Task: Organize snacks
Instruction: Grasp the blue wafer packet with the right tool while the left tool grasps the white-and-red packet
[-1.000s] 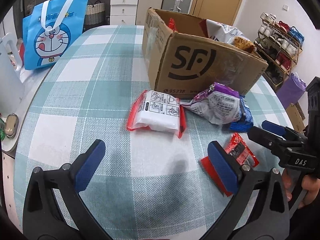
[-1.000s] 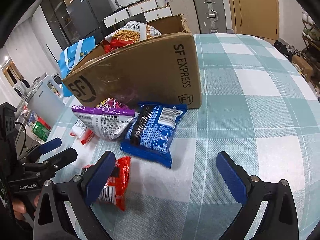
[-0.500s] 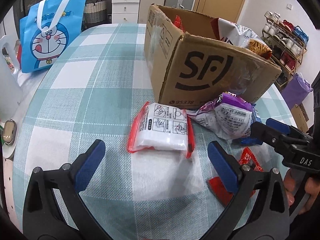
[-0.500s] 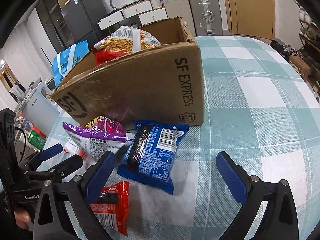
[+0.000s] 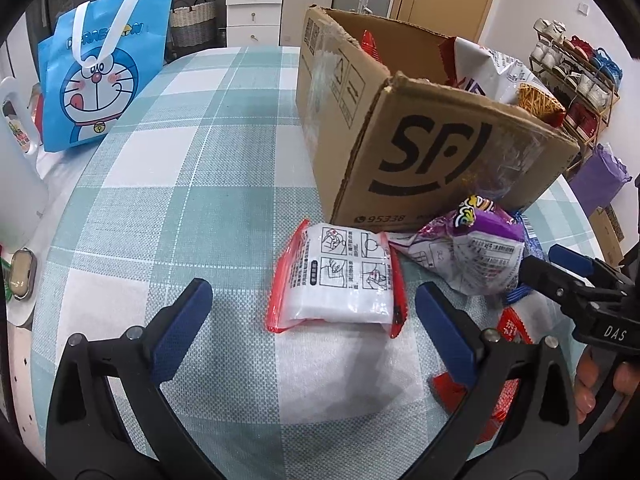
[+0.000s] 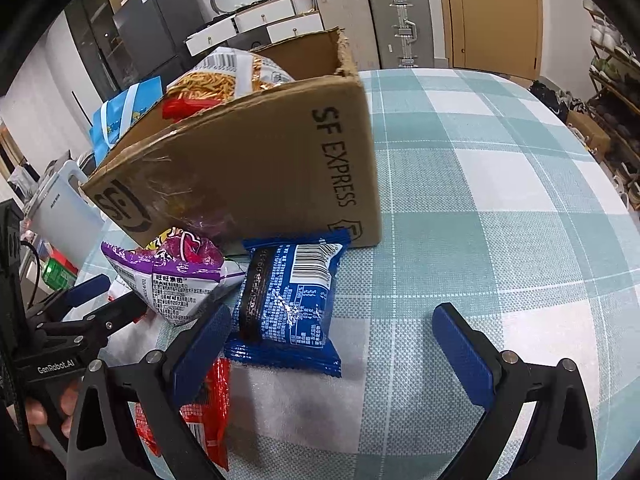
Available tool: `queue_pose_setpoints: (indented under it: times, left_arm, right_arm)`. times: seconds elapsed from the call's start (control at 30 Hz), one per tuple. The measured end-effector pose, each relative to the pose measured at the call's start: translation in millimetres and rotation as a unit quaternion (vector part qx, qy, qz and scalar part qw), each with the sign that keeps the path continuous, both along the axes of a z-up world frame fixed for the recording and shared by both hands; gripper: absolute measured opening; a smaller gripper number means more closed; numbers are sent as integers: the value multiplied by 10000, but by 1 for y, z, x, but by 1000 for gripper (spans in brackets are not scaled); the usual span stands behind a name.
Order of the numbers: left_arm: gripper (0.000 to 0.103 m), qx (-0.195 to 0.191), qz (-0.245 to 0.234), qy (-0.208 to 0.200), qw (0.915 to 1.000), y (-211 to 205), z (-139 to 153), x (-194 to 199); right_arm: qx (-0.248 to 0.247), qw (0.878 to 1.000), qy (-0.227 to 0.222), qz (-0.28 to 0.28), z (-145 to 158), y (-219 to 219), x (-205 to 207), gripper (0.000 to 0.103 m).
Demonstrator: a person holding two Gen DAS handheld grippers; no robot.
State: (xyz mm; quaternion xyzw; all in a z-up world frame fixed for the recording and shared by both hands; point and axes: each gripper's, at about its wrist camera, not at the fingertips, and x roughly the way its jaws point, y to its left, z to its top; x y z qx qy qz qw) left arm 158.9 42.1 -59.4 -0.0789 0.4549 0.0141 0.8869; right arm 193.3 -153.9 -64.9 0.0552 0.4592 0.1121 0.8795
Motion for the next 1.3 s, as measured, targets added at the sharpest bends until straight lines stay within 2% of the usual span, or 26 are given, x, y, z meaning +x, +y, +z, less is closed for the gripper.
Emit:
queue_pose_setpoints:
  times: [0.23, 0.6, 0.67, 0.83, 0.97, 1.03, 1.3]
  left_arm:
    - [99, 37, -1, 41, 10000, 2, -5, 4]
    - [87, -94, -60, 14, 9999, 1, -3, 1]
    - [85, -93, -69, 3, 9999, 1, -2, 0]
    - [69, -99, -150, -32, 9998, -2, -1, -1]
    - [57, -182, -226, -91, 9995, -3, 1, -4]
    - [49, -223, -225, -143, 9994, -3, 2, -6]
    - [45, -303, -182, -202, 9992, -1, 4, -13]
  right_arm:
    - [-258, 9996, -13, 107, -1, 9, -1, 102]
    - [-97, 9999, -33, 94, 0, -4, -6, 88]
    - [-56, 9999, -38, 157, 1, -2, -6, 81]
    - [-98, 9997, -99, 217, 0, 4, -4, 72]
    - [8, 9997, -146, 216, 1, 0, -8, 50]
    - [162, 9995, -153, 218, 1, -4, -10, 47]
    - [320, 9991, -173, 239, 1, -9, -16, 45]
